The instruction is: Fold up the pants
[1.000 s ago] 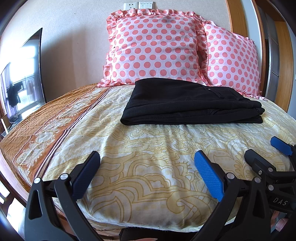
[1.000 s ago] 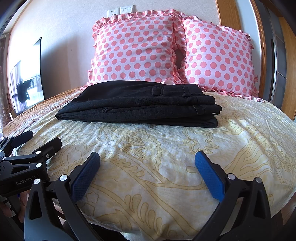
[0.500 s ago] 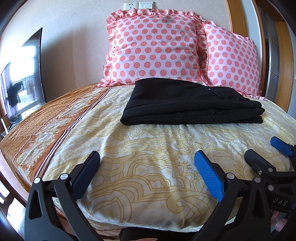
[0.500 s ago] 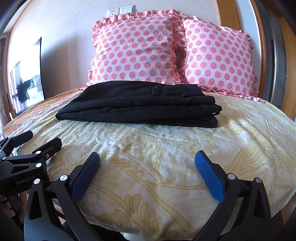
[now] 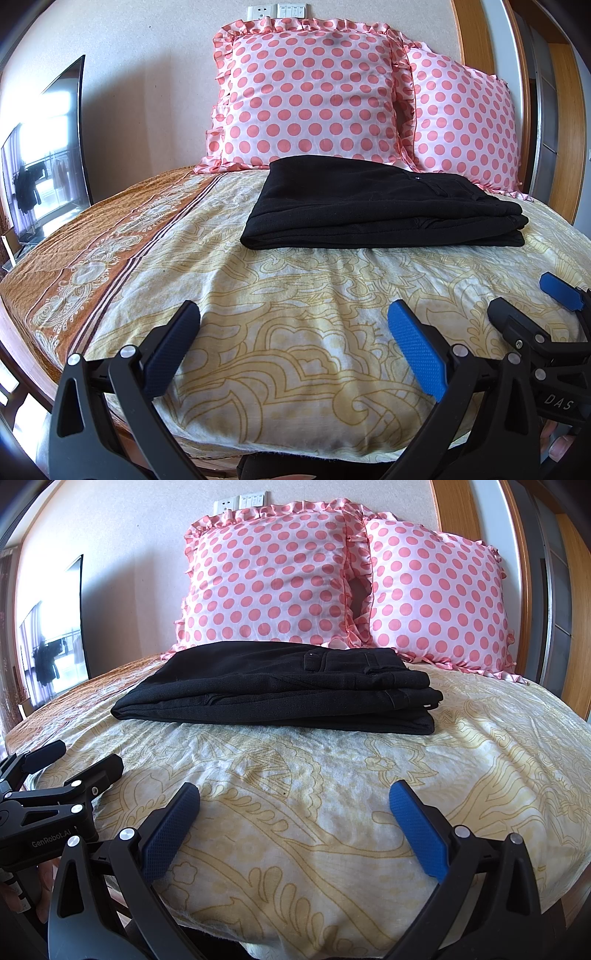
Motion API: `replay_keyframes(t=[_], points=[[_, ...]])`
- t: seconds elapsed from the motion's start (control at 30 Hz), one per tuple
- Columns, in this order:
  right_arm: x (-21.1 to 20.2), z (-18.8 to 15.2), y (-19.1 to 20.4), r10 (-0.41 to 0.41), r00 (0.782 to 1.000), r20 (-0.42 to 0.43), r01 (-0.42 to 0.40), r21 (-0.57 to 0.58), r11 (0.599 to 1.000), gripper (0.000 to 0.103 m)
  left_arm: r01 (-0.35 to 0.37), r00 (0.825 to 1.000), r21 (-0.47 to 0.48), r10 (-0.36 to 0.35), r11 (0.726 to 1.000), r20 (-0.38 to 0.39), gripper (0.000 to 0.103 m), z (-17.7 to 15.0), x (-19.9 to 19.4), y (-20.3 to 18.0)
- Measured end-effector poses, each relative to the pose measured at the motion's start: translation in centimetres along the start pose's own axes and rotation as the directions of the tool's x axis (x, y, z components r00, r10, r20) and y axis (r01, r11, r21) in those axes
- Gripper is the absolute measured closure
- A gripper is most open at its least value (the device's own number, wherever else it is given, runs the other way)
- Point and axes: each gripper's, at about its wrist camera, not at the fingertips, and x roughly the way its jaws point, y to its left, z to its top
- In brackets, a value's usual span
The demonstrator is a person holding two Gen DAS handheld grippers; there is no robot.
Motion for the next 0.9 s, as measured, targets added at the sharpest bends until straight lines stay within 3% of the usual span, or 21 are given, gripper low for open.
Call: replay_keyframes(t=[0.9], points=[[0.05, -0.09, 0.04, -0.001, 1.000, 0.002, 0.001, 0.000, 1.000, 0.001, 0.006, 1.000, 0.003, -0.006, 1.000, -0.005, 0.002, 0.51, -0.06, 0.02]])
